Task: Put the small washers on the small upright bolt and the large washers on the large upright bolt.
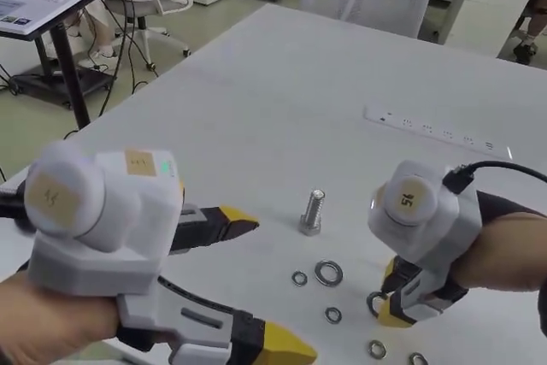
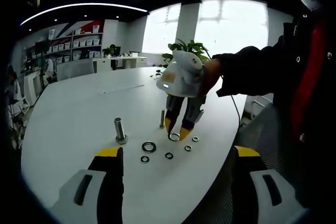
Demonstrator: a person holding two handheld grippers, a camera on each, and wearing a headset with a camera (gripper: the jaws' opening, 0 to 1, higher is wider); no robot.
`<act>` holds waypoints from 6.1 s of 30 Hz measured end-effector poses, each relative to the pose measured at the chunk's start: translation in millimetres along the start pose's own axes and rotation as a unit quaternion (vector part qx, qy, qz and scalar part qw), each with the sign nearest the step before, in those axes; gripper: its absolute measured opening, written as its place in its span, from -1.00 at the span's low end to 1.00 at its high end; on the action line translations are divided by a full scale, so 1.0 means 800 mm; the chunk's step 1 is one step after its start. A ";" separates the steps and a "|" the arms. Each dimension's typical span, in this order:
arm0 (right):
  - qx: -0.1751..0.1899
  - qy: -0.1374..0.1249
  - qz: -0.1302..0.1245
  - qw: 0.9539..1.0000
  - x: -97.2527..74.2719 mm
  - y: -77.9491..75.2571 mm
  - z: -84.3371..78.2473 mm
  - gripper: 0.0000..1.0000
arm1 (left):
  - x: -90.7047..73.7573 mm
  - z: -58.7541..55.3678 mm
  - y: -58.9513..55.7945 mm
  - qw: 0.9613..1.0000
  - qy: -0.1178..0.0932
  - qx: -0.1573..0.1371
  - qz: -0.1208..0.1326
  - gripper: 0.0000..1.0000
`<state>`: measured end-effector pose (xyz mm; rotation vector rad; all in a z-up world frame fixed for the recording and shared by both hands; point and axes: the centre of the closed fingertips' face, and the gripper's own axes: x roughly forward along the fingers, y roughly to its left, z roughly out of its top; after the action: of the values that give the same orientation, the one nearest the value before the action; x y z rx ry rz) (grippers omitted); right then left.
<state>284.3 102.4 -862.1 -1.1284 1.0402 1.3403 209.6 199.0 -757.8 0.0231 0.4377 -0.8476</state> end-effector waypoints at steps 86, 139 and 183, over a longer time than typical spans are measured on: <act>-0.094 -0.031 -0.029 0.995 -0.061 -0.102 0.149 -0.53 | -0.024 -0.012 0.072 0.996 -0.022 -0.025 0.087 0.65; -0.092 0.023 0.003 0.995 0.018 -0.096 0.130 -0.53 | -0.024 -0.028 0.076 0.995 -0.014 -0.038 0.092 0.64; -0.064 0.008 0.008 0.998 0.015 -0.103 0.103 -0.38 | -0.017 -0.025 0.073 0.996 -0.009 -0.033 0.087 0.63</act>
<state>360.7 191.8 -858.9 -1.2283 0.9881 1.4295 236.7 251.8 -779.9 -0.0078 0.4407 -0.6612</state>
